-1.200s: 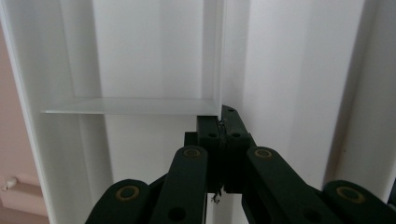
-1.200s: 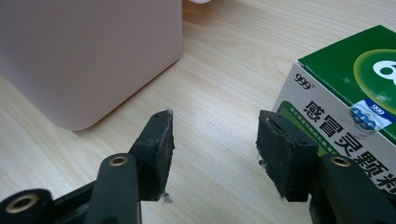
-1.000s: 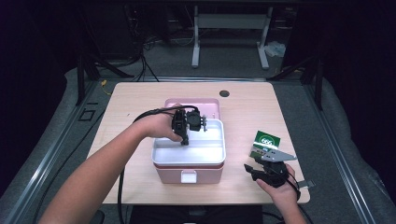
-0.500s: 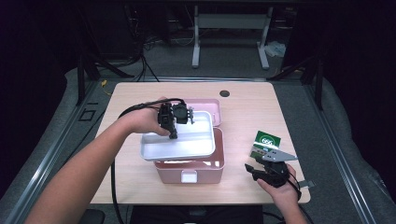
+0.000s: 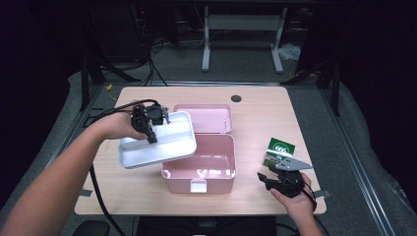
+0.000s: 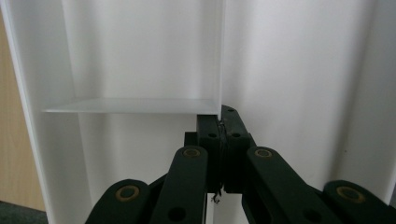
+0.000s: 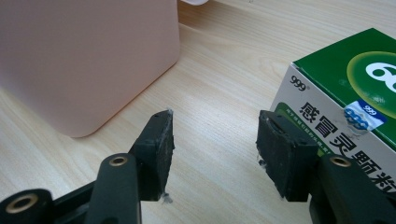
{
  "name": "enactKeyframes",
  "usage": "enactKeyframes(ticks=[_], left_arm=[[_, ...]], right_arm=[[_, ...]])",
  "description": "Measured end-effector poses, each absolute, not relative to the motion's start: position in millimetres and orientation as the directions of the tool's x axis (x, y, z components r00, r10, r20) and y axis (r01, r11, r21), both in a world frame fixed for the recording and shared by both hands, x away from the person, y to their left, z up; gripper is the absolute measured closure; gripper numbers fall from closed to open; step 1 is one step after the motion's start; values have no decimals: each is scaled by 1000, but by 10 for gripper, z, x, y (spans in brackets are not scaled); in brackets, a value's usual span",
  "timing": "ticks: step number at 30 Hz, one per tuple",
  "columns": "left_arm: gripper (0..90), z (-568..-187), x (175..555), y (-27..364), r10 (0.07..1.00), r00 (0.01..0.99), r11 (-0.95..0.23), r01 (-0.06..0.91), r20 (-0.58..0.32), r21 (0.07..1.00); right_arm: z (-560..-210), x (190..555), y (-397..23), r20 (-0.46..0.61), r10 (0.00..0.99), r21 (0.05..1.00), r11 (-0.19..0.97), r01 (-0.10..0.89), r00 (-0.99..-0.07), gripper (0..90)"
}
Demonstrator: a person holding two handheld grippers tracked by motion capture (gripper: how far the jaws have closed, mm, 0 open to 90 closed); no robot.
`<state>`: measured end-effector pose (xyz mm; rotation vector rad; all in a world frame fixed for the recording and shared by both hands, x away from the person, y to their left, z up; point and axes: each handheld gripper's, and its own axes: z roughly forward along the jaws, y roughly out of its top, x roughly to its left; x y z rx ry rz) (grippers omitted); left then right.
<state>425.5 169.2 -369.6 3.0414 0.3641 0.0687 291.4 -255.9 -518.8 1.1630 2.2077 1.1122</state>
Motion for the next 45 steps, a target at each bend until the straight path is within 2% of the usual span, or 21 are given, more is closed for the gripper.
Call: enactKeyframes(ticks=[11,21,27,31,39,43,45], left_arm=[[893,-3696,4249,2361,367,929,-925,361,42,118],[893,-3900,4244,2700,438,898,-895,432,38,107],[893,-4153,4267,2768,461,887,-885,458,26,84],[893,-4464,4290,2757,465,885,-884,464,9,48],[892,-4809,4306,2778,483,875,-874,484,-34,38],[892,-4899,4295,2782,491,871,-870,492,-36,43],[892,-4992,4283,2769,486,874,-874,486,-10,15]], right_arm=[[-5186,2914,-2558,12,824,802,331,498,-566,456],[-5174,2904,-2553,11,824,802,332,497,-567,455],[-5171,2903,-2551,8,823,803,333,494,-568,454],[-5168,2901,-2545,7,822,805,334,491,-570,453],[-5170,2900,-2549,8,822,804,334,492,-570,452],[-5166,2897,-2550,10,820,809,330,486,-573,451],[-5166,2897,-2550,10,819,809,330,486,-573,451]])
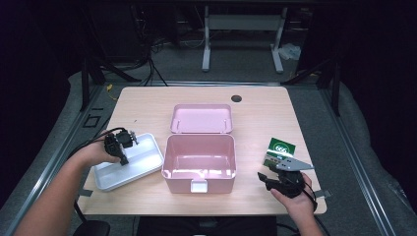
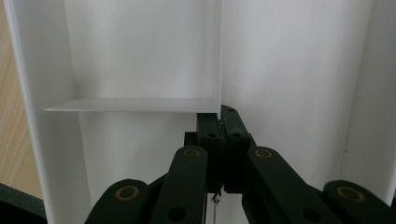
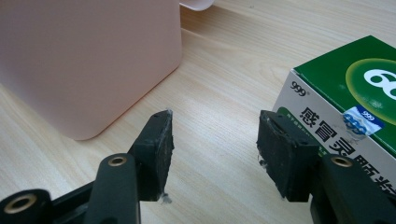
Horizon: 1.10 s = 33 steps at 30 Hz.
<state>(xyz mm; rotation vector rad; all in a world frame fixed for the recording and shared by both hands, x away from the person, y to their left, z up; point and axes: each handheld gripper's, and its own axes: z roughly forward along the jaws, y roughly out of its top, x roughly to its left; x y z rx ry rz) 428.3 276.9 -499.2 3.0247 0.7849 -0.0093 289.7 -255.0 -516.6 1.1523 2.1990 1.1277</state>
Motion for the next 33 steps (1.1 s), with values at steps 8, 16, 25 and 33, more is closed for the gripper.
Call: enactKeyframes(ticks=[8,16,25,33], left_arm=[[892,-5161,4273,2780,499,866,-865,500,-36,34],[879,-5206,4241,2823,524,852,-850,524,-10,52],[679,-5251,4122,3000,610,792,-779,601,-4,181],[556,-5145,4012,3085,619,785,-769,602,19,214]], right_arm=[[-5161,2895,-2551,5,819,807,335,485,-573,448],[-5149,2892,-2551,5,819,814,329,478,-574,439],[-5108,2916,-2566,-7,821,816,334,472,-570,421],[-5038,2909,-2588,-21,816,813,351,465,-578,373]])
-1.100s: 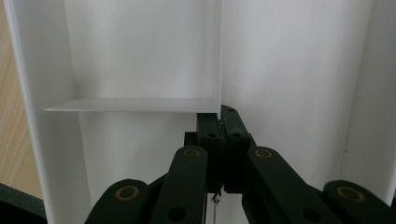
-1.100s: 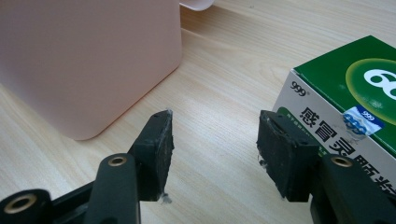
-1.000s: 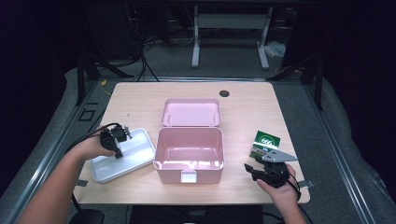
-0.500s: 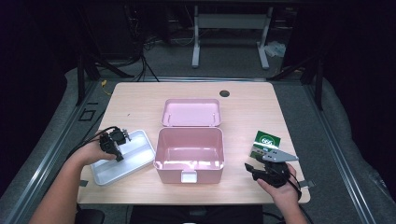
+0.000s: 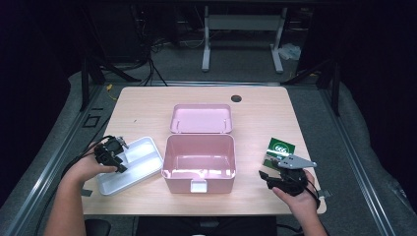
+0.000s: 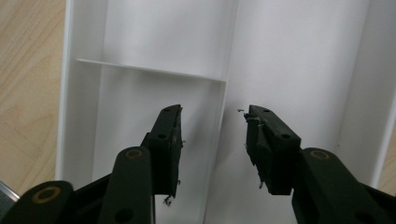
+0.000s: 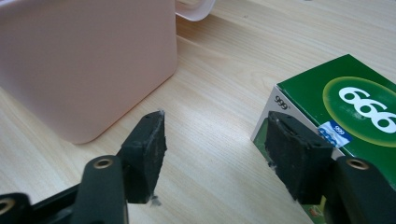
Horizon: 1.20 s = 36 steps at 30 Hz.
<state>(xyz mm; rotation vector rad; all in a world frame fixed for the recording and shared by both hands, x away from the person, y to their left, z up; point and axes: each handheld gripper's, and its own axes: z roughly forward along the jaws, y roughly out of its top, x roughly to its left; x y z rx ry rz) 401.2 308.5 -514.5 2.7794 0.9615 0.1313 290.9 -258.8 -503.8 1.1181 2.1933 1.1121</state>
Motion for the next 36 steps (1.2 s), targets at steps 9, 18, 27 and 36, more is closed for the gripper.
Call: enactKeyframes(ticks=[9,18,27,36], left_arm=[[488,-5006,3933,3001,594,804,-782,572,17,247],[467,-4978,3914,2961,585,811,-789,567,8,235],[463,-4959,3889,3017,599,801,-776,579,2,251],[461,-4954,3863,3062,607,795,-766,587,-6,262]], right_arm=[[-4839,2965,-2626,-49,796,789,402,465,-604,255],[-4695,3229,-2660,-146,759,707,529,470,-635,168],[-4614,3506,-2718,-221,705,578,651,492,-674,117],[-4609,3806,-2753,-248,648,429,740,518,-720,56]])
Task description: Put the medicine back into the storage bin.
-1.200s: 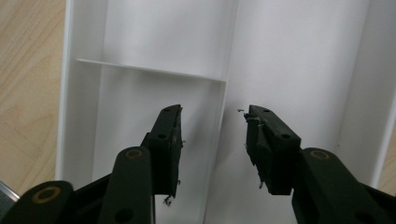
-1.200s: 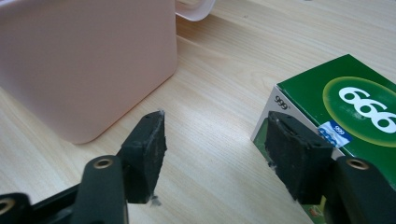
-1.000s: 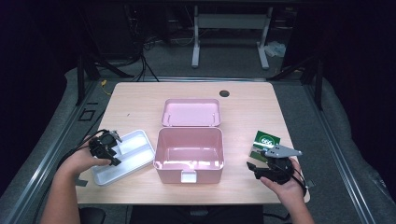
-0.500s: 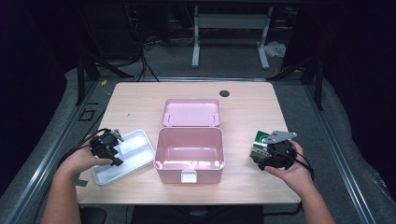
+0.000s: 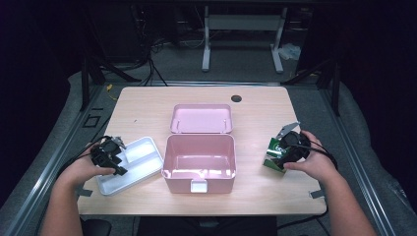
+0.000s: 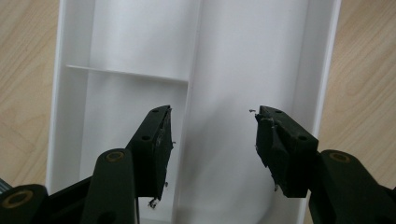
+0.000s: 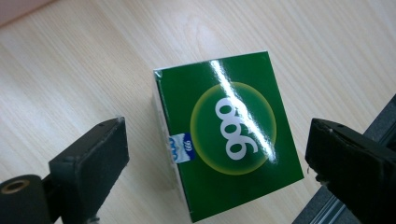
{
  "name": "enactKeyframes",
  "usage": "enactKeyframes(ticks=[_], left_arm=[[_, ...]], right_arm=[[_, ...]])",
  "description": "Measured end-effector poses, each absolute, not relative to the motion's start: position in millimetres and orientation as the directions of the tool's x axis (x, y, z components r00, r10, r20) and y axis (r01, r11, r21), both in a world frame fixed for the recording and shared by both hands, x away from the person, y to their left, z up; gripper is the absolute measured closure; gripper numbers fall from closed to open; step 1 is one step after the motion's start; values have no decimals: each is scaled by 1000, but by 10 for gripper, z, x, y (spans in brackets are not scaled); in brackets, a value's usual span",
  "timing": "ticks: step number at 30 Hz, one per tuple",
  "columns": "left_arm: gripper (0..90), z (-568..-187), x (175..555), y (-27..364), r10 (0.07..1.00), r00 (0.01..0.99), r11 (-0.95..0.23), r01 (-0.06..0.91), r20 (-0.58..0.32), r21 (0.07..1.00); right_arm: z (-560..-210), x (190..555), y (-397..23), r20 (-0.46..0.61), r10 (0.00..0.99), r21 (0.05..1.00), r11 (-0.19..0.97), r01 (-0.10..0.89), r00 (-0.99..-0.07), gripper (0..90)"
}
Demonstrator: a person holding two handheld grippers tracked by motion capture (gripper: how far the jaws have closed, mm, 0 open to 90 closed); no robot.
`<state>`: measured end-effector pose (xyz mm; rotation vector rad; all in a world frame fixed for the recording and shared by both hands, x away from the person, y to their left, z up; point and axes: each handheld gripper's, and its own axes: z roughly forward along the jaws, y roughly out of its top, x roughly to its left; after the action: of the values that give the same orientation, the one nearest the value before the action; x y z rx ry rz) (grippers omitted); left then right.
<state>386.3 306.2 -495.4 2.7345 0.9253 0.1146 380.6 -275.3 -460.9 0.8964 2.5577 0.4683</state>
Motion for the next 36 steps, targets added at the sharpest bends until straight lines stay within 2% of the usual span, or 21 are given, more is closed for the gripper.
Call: enactKeyframes(ticks=[13,19,30,36], left_arm=[[461,-4955,3857,3066,605,796,-767,587,-8,259],[461,-4948,3842,3075,610,792,-763,590,-8,265],[461,-4952,3833,3054,605,796,-766,585,-9,266],[461,-4956,3829,3069,609,793,-763,590,-12,264]], right_arm=[[-4654,4077,-2752,-237,614,318,781,537,-753,70],[-4664,4187,-2774,-163,604,278,787,551,-780,78],[-4757,4341,-2744,-109,600,230,791,567,-793,78],[-4734,4388,-2737,-83,604,216,787,578,-792,133]])
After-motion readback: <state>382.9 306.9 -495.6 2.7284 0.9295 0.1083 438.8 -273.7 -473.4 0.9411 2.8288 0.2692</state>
